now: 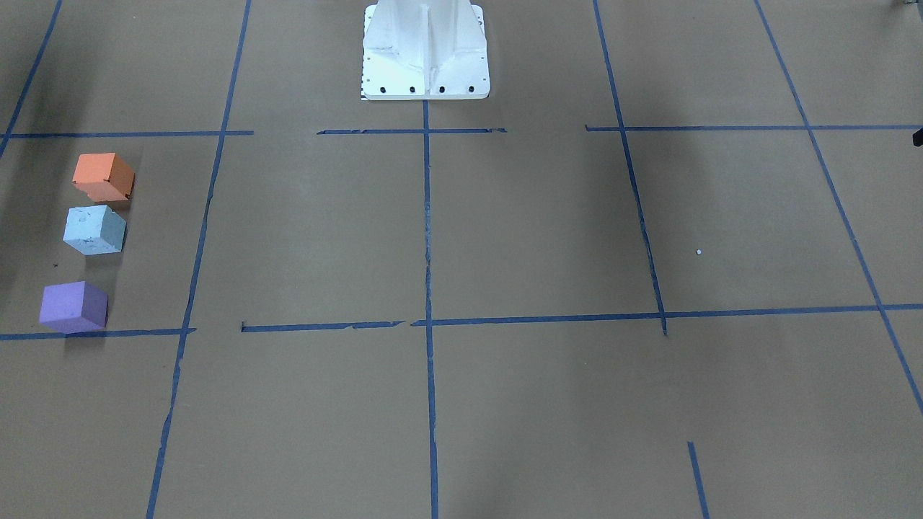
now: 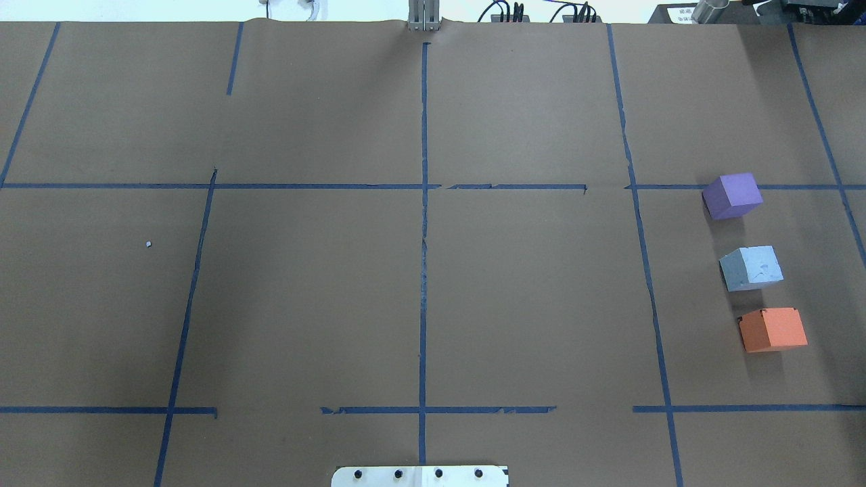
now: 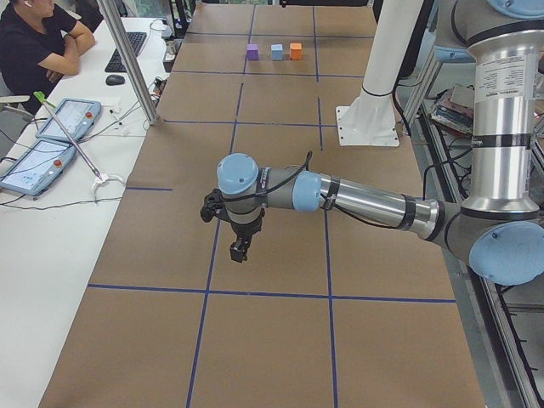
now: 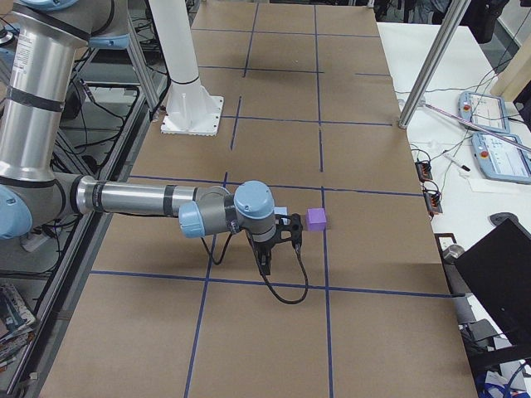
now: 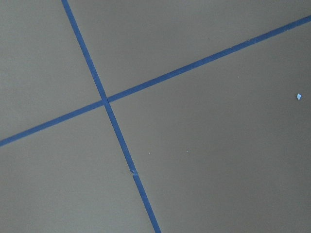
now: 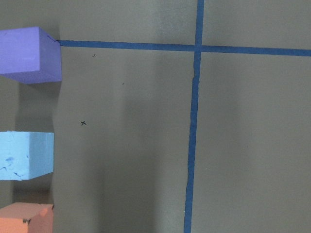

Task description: Place blue block between orange and purple blocks

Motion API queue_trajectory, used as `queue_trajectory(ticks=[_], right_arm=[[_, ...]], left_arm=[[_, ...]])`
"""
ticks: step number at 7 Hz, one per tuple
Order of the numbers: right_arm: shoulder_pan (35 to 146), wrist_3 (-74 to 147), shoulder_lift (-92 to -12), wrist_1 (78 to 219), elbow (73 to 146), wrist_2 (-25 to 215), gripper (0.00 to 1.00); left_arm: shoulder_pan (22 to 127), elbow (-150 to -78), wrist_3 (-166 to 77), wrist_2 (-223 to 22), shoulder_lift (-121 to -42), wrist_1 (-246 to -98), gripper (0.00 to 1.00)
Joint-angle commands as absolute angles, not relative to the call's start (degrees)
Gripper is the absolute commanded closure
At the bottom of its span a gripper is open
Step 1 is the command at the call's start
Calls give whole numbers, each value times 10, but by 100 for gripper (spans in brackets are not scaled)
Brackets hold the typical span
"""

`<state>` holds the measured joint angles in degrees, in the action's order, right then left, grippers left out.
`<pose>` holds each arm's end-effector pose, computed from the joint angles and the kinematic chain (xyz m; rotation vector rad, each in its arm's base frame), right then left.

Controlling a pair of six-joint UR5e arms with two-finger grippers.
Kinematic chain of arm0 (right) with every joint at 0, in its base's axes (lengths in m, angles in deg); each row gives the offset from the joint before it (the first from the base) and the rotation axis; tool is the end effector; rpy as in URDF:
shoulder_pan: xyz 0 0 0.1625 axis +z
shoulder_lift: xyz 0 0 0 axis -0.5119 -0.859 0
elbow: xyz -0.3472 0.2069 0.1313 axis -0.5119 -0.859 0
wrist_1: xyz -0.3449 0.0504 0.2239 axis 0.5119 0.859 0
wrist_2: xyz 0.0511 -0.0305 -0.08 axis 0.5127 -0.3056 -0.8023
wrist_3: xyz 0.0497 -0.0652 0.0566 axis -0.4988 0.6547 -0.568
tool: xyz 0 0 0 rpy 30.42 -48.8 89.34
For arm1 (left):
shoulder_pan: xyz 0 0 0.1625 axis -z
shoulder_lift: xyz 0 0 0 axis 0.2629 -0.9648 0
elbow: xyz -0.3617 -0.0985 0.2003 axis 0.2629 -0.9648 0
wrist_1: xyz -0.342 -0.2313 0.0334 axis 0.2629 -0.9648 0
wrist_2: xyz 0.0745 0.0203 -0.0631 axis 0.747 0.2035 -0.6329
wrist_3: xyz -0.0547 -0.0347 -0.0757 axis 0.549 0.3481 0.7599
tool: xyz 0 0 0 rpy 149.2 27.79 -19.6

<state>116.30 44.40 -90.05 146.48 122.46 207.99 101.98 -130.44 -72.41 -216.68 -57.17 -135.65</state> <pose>0.0324 -0.3764 0.6290 0.1139 -0.8157 -0.0163 -0.0337 -0.4532 0.5638 0.1154 0.8289 0.2920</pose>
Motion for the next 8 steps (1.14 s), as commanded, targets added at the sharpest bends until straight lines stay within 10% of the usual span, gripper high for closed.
queue_trajectory(ticks=[1,8], right_arm=[[1163,444,-911,1466,1233,2077,0],[1144,580,-883,1635,1290,2083,0]], left_arm=[[1023,-1289,-717,-2173,-567,-1346,0],[1025,-1298,-664,-2135,-532,-1353,0]])
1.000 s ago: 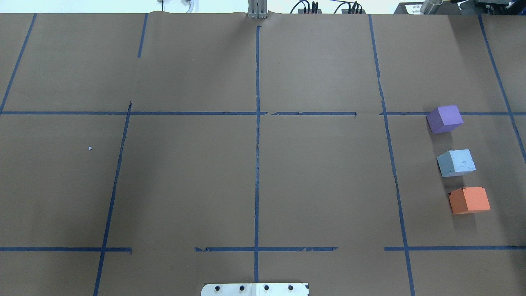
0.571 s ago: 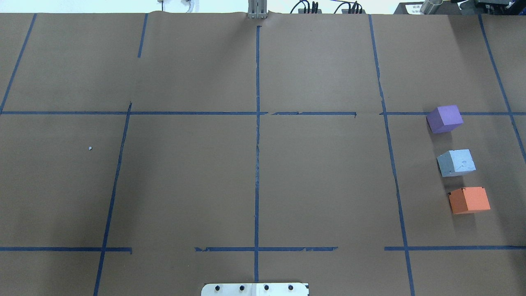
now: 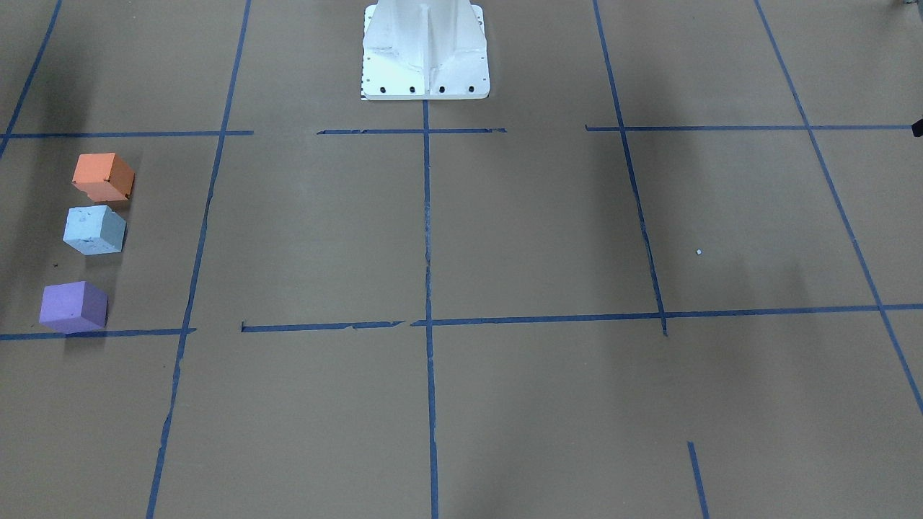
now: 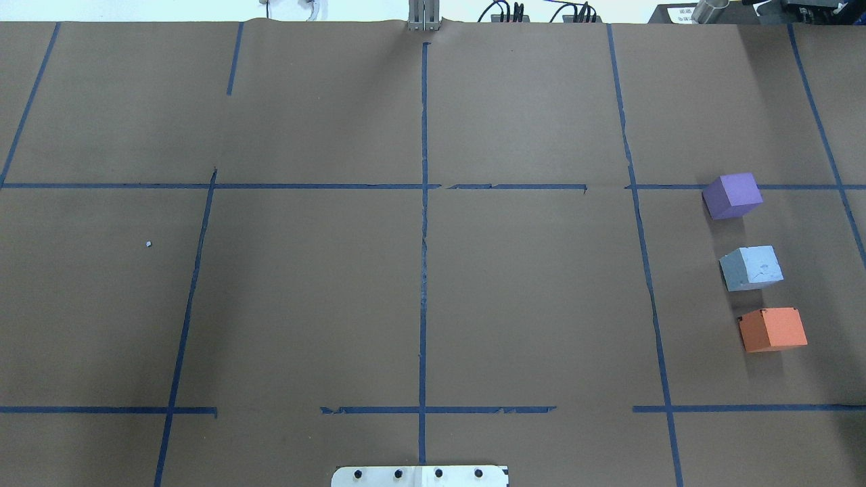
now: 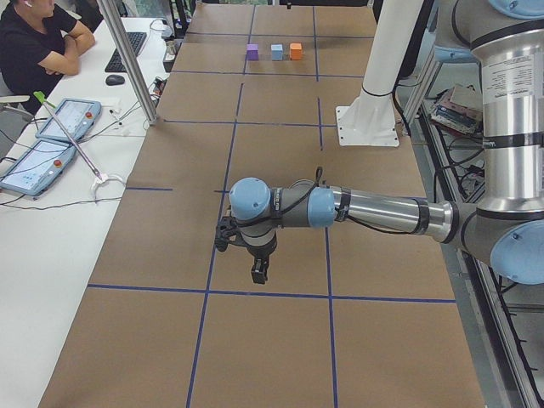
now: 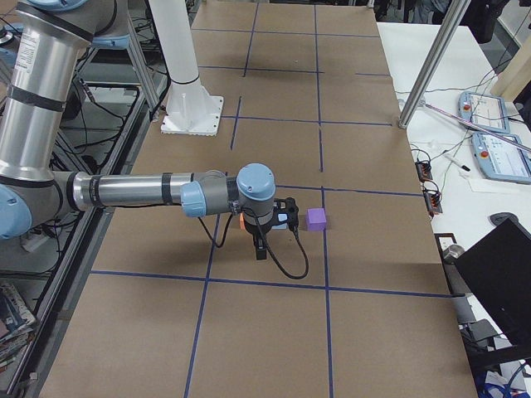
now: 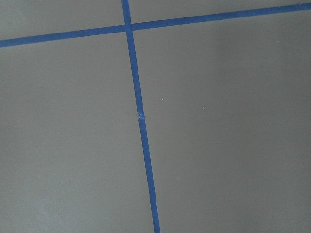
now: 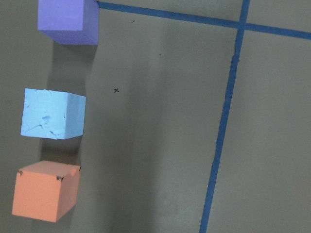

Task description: Place blue block between orange and purple blocks

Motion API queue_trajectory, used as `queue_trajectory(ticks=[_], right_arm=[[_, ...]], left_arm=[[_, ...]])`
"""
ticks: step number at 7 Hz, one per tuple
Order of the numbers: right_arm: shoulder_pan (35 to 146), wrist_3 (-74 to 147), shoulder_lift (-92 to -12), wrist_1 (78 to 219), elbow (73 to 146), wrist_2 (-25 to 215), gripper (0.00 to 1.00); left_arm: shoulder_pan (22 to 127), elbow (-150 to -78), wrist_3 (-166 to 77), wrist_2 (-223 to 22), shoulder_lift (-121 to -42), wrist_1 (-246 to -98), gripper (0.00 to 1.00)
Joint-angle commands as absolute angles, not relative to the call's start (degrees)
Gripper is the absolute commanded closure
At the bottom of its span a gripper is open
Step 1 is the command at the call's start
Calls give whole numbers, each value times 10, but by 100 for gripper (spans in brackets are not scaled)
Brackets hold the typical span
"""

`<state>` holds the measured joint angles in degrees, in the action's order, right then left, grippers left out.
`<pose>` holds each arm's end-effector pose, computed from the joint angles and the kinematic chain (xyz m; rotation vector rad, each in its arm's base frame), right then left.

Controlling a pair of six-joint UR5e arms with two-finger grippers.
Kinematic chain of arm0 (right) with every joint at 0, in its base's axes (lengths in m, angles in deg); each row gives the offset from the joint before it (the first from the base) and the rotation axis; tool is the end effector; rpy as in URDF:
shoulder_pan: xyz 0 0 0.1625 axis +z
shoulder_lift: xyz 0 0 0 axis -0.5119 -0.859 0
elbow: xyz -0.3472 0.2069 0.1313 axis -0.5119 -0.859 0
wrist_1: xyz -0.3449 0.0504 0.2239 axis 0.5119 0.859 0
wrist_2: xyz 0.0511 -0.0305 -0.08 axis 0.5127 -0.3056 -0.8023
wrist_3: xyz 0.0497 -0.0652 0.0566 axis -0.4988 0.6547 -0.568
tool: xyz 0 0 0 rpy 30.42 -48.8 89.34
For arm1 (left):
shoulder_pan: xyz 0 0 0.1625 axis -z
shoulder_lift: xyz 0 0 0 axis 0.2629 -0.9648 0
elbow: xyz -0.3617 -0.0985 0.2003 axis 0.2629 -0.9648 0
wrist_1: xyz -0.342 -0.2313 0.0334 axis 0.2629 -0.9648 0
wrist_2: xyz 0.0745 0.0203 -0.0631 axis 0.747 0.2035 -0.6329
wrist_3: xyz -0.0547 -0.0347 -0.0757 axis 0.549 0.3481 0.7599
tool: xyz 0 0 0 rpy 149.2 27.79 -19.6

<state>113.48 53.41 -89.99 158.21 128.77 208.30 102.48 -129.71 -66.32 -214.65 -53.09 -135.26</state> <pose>0.0142 -0.3725 0.5954 0.0690 -0.8117 -0.1740 -0.0416 -0.4226 0.6043 -0.0125 0.7992 0.1477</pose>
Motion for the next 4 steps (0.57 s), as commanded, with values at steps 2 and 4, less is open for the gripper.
queue_trajectory(ticks=[2,4], right_arm=[[1140,582,-880,1640,1289,2081,0],[1127,593,-879,1641,1287,2082,0]], left_arm=[[1025,-1296,-659,-2141,-532,-1353,0],[1024,-1291,-660,-2141,-537,-1355,0]])
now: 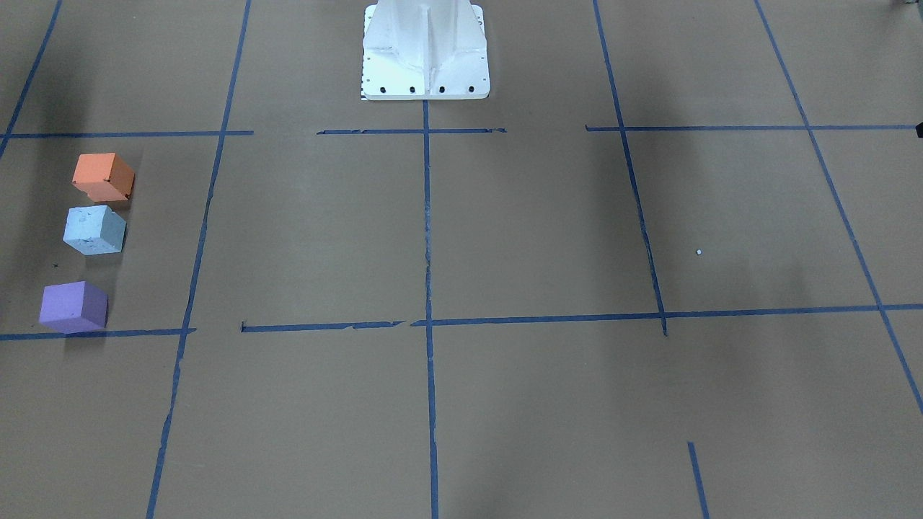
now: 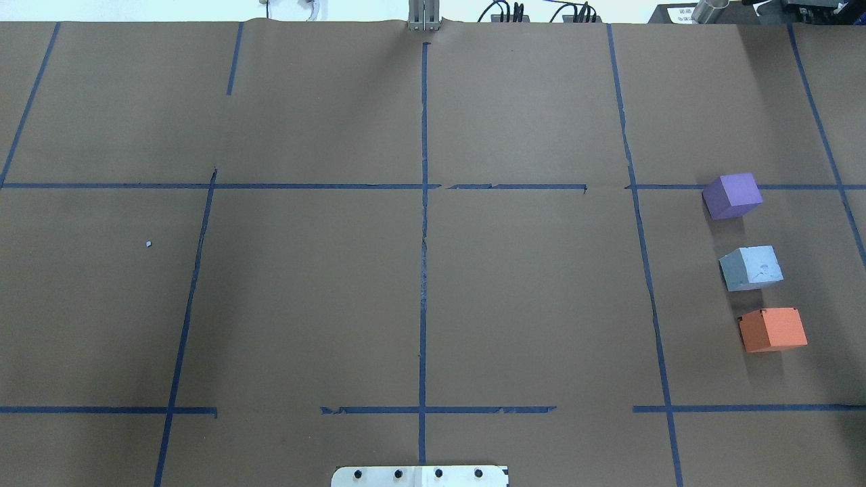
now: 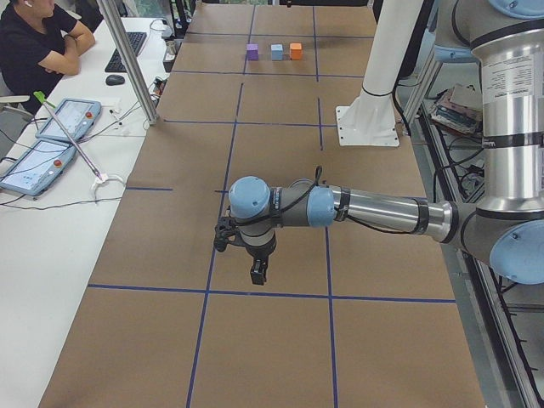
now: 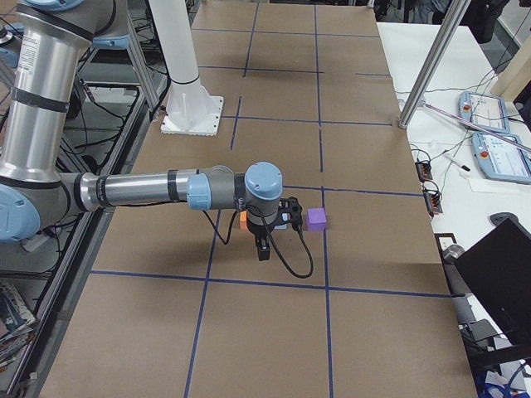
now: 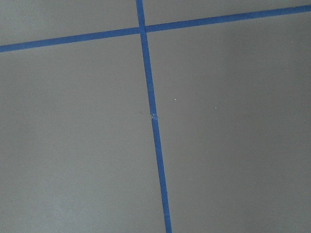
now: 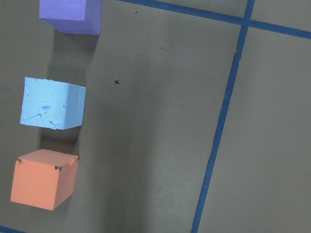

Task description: Place blue block between orange and purple blocks

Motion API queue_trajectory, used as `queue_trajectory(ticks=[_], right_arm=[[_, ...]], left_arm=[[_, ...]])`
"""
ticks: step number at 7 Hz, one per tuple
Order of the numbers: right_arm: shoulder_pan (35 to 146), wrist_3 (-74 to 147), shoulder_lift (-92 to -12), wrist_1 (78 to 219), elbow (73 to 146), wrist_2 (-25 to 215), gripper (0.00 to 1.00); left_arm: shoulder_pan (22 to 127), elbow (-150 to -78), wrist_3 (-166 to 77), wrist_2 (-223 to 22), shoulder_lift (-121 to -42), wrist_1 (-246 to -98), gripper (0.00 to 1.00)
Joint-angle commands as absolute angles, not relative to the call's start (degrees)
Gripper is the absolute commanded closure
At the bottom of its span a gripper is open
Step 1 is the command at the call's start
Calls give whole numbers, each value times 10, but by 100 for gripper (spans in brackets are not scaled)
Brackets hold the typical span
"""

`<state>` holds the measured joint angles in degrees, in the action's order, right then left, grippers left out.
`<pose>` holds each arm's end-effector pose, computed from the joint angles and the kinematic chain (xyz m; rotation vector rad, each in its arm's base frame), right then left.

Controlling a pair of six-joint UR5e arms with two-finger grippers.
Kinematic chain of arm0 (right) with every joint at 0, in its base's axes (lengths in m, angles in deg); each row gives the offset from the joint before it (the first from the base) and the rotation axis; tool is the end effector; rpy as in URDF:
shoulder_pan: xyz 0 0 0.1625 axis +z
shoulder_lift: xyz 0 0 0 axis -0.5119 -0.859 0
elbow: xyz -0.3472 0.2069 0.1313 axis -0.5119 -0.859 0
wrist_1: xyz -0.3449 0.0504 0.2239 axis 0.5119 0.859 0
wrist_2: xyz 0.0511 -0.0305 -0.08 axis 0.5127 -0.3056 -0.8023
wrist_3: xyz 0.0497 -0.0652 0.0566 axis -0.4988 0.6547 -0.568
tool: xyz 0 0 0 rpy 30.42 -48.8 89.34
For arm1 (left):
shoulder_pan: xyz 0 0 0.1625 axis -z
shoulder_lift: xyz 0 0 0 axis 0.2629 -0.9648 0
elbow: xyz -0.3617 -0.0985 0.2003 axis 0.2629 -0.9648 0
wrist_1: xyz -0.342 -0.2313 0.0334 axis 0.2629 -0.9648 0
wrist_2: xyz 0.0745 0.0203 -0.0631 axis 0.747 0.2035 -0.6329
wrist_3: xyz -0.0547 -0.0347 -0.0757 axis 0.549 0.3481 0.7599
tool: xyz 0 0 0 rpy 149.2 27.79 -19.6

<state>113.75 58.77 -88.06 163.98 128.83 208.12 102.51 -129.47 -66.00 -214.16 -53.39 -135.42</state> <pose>0.0151 -0.3810 0.5932 0.0465 -0.8052 -0.2315 -0.0423 -0.4250 0.6044 -0.0112 0.7904 0.1438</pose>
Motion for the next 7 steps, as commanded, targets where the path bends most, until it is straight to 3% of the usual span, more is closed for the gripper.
queue_trajectory(ticks=[1,3,7], right_arm=[[1127,593,-880,1641,1285,2081,0],[1142,593,-884,1641,1282,2078,0],[1150,593,-879,1640,1268,2071,0]], left_arm=[[1023,-1290,-660,-2142,-539,-1378,0],[1024,-1250,-659,-2142,-537,-1443,0],[1024,-1268,-660,-2139,-549,-1431,0]])
